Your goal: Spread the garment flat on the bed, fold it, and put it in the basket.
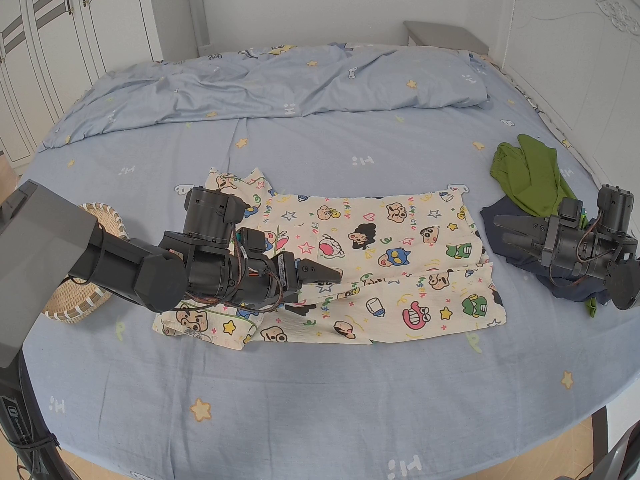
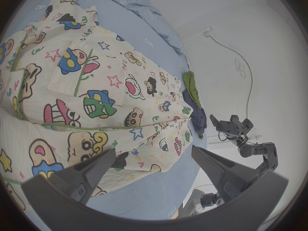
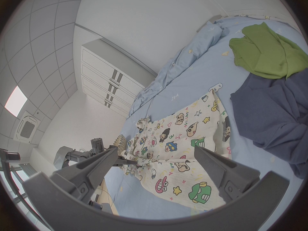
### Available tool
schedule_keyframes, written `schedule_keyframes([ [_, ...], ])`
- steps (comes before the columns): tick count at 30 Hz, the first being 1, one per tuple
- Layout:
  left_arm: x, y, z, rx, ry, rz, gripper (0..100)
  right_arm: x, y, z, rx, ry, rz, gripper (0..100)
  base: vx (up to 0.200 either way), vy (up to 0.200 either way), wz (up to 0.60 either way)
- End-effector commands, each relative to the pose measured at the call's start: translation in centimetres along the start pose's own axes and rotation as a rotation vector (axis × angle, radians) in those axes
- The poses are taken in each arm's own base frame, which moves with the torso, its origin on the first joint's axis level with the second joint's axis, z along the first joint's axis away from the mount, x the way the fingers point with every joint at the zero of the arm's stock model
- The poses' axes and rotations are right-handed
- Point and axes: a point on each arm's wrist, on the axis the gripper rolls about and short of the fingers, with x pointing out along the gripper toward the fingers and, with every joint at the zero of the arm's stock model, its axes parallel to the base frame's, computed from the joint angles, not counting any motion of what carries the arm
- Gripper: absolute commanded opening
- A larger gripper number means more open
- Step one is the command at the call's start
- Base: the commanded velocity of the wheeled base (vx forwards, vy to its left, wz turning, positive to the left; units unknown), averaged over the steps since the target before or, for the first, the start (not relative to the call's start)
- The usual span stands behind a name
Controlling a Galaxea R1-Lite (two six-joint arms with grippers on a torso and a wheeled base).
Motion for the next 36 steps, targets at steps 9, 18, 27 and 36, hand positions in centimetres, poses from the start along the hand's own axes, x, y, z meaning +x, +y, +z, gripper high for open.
schedule_keyframes([
  [9,-0.6,-1.0,-1.0,0.013,0.025,-0.007,100,0.2,0.1,-0.2,0.003,0.008,0.006,100,0.000,0.000,0.00],
  [18,-0.3,-1.0,-1.2,0.017,0.035,-0.005,100,0.3,0.1,-0.2,0.002,0.008,0.007,100,0.000,0.000,0.00],
  [27,0.1,-0.6,-1.3,0.007,0.050,0.008,100,0.3,0.1,-0.2,0.002,0.008,0.007,100,0.000,0.000,0.00],
  [36,1.3,0.1,-0.8,0.041,0.017,0.076,100,0.3,0.2,-0.2,0.003,0.010,0.008,100,0.000,0.000,0.00],
])
